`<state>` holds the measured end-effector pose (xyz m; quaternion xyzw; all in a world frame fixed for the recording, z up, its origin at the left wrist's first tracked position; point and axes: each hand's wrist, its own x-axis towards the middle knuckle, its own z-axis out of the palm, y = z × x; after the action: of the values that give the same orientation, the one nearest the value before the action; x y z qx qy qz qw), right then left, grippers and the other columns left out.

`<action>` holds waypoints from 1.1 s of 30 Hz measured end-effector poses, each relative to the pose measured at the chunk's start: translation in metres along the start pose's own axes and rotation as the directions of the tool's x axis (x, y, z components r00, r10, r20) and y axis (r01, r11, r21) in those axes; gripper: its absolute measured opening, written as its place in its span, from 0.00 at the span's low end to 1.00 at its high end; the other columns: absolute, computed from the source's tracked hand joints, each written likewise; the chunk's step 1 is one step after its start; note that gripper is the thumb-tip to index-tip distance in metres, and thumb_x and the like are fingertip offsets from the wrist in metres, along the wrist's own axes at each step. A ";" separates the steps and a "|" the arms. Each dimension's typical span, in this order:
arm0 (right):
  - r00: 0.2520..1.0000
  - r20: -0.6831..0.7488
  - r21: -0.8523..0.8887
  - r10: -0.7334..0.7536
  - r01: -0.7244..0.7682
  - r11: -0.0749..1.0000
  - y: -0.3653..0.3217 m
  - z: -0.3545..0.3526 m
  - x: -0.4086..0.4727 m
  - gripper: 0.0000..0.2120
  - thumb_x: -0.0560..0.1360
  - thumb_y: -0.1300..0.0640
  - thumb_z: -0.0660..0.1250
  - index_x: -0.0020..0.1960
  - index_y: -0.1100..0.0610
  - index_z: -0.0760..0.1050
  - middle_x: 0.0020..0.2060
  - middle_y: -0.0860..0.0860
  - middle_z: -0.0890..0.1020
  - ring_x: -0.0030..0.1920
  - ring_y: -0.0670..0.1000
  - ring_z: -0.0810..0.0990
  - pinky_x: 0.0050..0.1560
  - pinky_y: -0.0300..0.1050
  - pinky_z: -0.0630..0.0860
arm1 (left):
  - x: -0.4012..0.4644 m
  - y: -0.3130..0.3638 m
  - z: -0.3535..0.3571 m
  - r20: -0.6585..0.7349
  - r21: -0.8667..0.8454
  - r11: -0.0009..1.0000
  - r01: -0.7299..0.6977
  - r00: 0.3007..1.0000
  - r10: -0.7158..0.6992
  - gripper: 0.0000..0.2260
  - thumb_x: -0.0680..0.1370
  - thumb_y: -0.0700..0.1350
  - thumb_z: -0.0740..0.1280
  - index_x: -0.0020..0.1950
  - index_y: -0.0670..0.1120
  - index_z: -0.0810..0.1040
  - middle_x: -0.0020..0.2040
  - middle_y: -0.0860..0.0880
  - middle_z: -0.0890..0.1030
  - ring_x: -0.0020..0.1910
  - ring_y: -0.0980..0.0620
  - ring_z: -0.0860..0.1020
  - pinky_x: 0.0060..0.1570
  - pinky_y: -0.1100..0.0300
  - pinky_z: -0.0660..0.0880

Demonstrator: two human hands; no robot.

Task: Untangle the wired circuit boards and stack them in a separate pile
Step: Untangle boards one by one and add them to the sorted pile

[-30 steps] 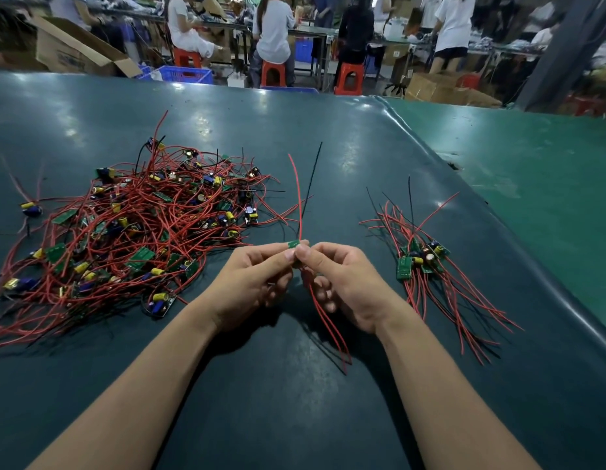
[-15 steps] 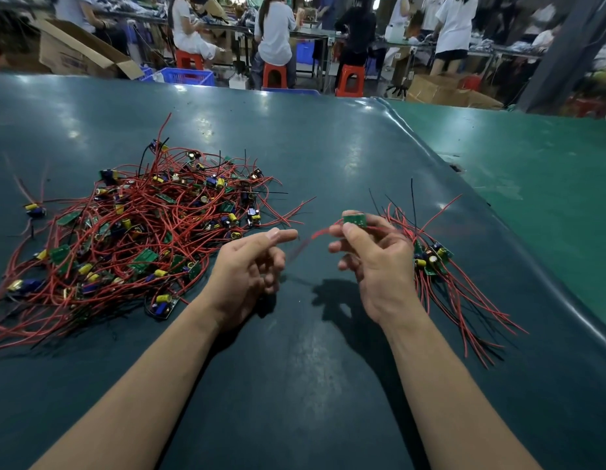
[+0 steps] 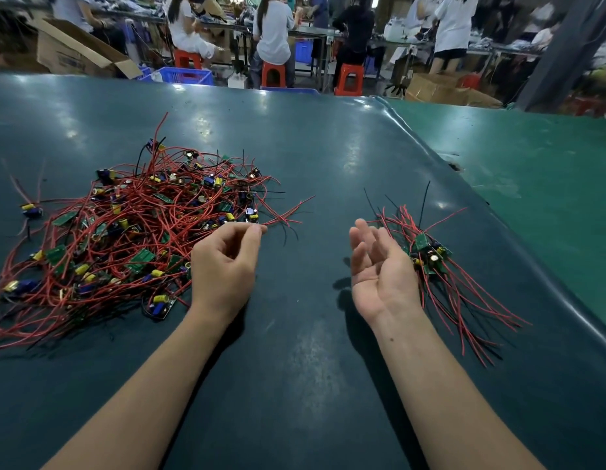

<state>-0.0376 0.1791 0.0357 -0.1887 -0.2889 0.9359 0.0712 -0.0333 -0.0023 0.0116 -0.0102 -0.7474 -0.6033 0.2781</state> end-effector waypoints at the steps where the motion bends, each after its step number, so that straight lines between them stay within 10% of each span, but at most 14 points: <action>1: 1.000 -0.002 -0.041 0.004 -0.004 0.999 0.000 0.000 0.000 0.03 0.80 0.62 0.63 0.49 0.62 0.75 0.44 0.55 0.85 0.32 0.49 0.84 0.25 0.33 0.74 | -0.002 0.000 -0.001 -0.032 0.172 0.979 -0.111 0.992 0.118 0.06 0.78 0.43 0.66 0.45 0.47 0.83 0.33 0.50 0.79 0.29 0.52 0.74 0.31 0.57 0.72; 7: 0.999 0.039 -0.243 0.023 -0.013 0.970 0.008 0.001 0.002 0.02 0.77 0.60 0.66 0.49 0.58 0.77 0.34 0.52 0.84 0.25 0.46 0.76 0.23 0.34 0.69 | 0.006 0.003 -0.020 -0.112 0.754 0.602 -0.263 0.852 0.512 0.09 0.76 0.44 0.67 0.55 0.45 0.82 0.46 0.44 0.79 0.47 0.40 0.74 0.45 0.53 0.65; 11: 0.994 0.105 -0.318 0.037 -0.001 0.948 0.010 0.000 0.004 0.04 0.77 0.60 0.65 0.50 0.58 0.77 0.34 0.51 0.83 0.25 0.47 0.73 0.23 0.36 0.66 | 0.017 -0.004 -0.044 -0.270 0.836 0.535 0.121 0.940 0.209 0.19 0.75 0.51 0.66 0.63 0.44 0.74 0.56 0.38 0.75 0.57 0.36 0.70 0.54 0.47 0.64; 14: 0.989 0.141 -0.339 0.043 0.007 0.941 0.010 -0.001 0.005 0.05 0.78 0.60 0.64 0.51 0.58 0.78 0.33 0.51 0.83 0.25 0.47 0.73 0.23 0.37 0.65 | 0.020 -0.010 -0.051 -0.198 0.886 0.439 0.151 0.978 0.062 0.17 0.77 0.53 0.67 0.59 0.44 0.81 0.55 0.38 0.80 0.55 0.35 0.73 0.54 0.43 0.65; 27: 0.981 0.181 -0.382 0.073 0.002 0.924 0.009 -0.001 0.005 0.06 0.78 0.60 0.63 0.49 0.58 0.79 0.32 0.50 0.81 0.25 0.46 0.72 0.23 0.37 0.64 | 0.022 -0.012 -0.040 -0.164 0.697 0.716 -0.030 0.966 0.200 0.18 0.80 0.57 0.64 0.53 0.44 0.84 0.45 0.42 0.84 0.45 0.39 0.80 0.51 0.46 0.73; 33: 0.981 0.173 -0.371 0.086 -0.016 0.929 0.009 -0.001 0.006 0.07 0.78 0.58 0.63 0.48 0.58 0.79 0.31 0.50 0.81 0.25 0.46 0.72 0.22 0.36 0.64 | 0.030 -0.011 -0.042 -0.350 0.490 0.849 0.195 0.937 -0.014 0.24 0.81 0.61 0.57 0.41 0.46 0.82 0.32 0.49 0.80 0.35 0.45 0.77 0.41 0.55 0.69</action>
<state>-0.0428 0.1736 0.0286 -0.1177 -0.4592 0.8803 -0.0173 -0.0453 -0.0526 0.0198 0.2083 -0.8233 -0.3873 0.3590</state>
